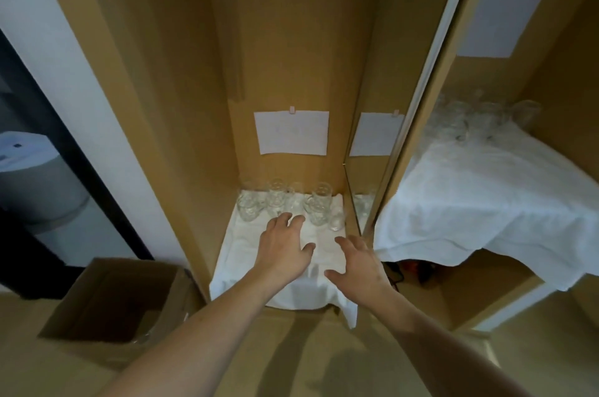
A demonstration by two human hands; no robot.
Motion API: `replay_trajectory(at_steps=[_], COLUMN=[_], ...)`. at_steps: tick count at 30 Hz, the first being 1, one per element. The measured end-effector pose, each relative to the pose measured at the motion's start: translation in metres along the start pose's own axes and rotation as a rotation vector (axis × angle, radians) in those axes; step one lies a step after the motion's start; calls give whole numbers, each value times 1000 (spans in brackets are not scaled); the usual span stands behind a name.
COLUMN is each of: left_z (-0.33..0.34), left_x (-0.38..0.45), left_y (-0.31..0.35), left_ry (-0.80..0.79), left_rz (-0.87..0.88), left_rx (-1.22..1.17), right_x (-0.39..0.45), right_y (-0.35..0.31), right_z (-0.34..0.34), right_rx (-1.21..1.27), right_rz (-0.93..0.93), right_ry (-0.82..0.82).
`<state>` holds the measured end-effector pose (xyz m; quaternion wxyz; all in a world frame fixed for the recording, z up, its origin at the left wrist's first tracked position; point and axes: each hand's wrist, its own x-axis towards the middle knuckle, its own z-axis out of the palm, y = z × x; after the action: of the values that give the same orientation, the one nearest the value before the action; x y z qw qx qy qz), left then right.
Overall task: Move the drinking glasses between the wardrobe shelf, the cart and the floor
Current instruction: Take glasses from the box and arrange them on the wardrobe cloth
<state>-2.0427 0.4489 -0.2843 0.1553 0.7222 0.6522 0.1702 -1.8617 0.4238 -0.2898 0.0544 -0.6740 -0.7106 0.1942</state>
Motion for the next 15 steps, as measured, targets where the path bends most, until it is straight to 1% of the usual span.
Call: replay_trajectory(at_steps=[3,7,12,15], left_z=[3,15,16,14], left_x=[6,11,29,43], left_y=[-12,-21,-43,-55], left_ry=[-9,-31,-24,-63], left_rz=[-2,-18,-85,-123], left_rx=[-29,-71,-52,-8], right_x=[4,18,57,84], right_y=[-6,-4,-5,-8], right_z=[7,17,31,35], right_rx=[-4,-13,29,86], right_rz=[1,11,-5,19], right_ry=[-5,-53,-95,-114])
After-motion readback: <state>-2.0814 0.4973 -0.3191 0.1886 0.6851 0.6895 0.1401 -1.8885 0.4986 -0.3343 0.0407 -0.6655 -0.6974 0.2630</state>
